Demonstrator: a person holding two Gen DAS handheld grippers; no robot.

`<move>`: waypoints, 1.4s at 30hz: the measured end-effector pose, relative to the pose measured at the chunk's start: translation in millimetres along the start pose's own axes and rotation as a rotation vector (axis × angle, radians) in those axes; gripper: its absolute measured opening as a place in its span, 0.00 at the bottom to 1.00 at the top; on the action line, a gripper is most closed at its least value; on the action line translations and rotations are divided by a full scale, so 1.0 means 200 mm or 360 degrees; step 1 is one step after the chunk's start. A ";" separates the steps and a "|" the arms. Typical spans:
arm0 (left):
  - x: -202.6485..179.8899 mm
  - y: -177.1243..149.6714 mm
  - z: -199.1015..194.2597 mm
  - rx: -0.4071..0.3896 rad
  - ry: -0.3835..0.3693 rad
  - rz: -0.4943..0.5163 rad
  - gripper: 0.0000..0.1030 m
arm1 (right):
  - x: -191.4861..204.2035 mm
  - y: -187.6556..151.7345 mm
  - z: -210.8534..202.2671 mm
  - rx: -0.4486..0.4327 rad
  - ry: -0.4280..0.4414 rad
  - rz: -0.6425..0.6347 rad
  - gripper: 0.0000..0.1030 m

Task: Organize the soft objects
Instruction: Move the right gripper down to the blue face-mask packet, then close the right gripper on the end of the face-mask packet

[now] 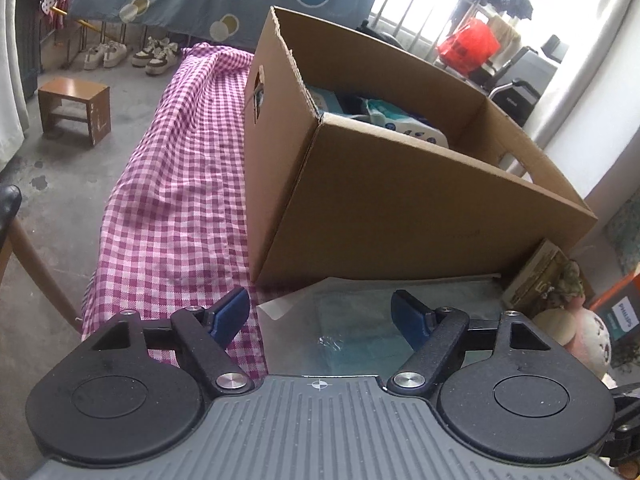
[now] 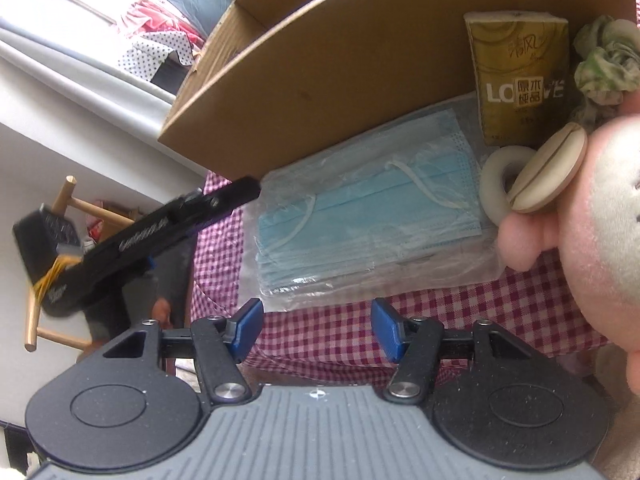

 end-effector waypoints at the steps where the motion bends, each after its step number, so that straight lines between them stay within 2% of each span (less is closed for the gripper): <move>1: 0.00 0.00 0.01 0.0012 0.0000 -0.0003 0.74 | 0.00 0.00 0.00 0.0005 -0.0003 0.0002 0.61; 10: 0.00 0.00 0.01 0.0015 -0.0058 -0.0021 0.74 | -0.07 -0.02 0.01 0.0022 0.0030 0.0062 0.61; 18: -0.03 -0.05 -0.06 0.0080 -0.0132 -0.0043 0.73 | -0.10 -0.01 -0.01 0.0018 0.0065 0.0108 0.61; 28: -0.06 -0.24 -0.29 0.0163 -0.0351 -0.0163 0.73 | -0.19 -0.06 -0.05 0.0022 0.0141 0.0229 0.63; 33: -0.12 -0.32 -0.37 0.0198 -0.0418 -0.0159 0.73 | -0.24 -0.10 -0.06 0.0023 0.0229 0.0367 0.64; 40: -0.19 -0.47 -0.42 0.0292 -0.0502 -0.0214 0.73 | -0.32 -0.18 -0.06 0.0063 0.0233 0.0475 0.64; 42: -0.22 -0.51 -0.43 0.0311 -0.0529 -0.0213 0.73 | -0.33 -0.21 -0.04 0.0098 0.0274 0.0534 0.64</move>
Point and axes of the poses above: each gripper's, at about its wrist camera, not at the fingertips, and z roughly the way its jaws point, x to its left, y to its top, the point moved 5 cm from there along z, roughly the way its jaws point, and after that the axes turned 5 degrees about -y, right-handed, at the moved point
